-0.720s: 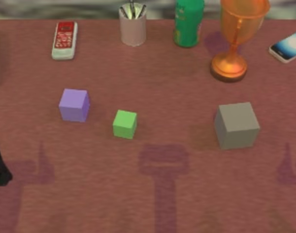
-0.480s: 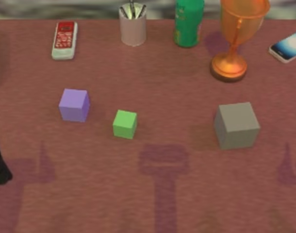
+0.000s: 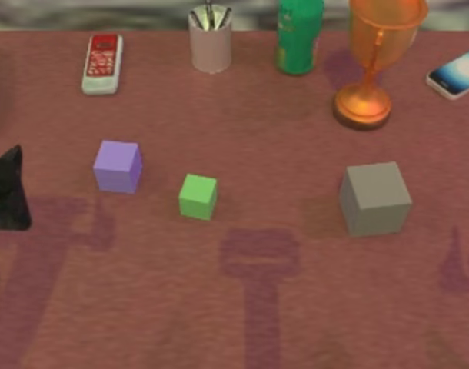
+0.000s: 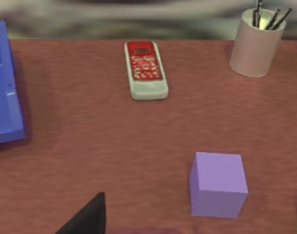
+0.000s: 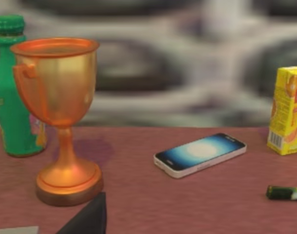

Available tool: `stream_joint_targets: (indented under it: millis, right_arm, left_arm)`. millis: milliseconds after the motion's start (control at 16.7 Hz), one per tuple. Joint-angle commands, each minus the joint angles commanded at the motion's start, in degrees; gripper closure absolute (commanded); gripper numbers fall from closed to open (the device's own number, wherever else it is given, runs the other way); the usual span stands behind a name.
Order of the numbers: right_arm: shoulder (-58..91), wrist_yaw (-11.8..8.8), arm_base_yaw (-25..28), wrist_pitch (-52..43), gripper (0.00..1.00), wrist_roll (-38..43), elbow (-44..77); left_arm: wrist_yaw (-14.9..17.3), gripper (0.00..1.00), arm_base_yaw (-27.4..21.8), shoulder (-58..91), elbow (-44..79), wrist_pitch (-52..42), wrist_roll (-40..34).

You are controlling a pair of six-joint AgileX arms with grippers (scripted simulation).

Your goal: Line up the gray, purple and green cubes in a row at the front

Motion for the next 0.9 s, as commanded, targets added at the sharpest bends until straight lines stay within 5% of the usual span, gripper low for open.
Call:
stream_joint_targets:
  millis: [540, 900]
  right_arm:
    - [0.0, 0.0, 0.0, 0.0, 0.0, 0.0, 0.0]
    - [0.0, 0.0, 0.0, 0.0, 0.0, 0.0, 0.0]
  left_arm:
    - [0.5, 0.0, -12.5, 61.1, 47.3, -31.9, -6.4]
    - [0.5, 0.0, -18.7, 88.0, 71.8, -47.1, -9.7]
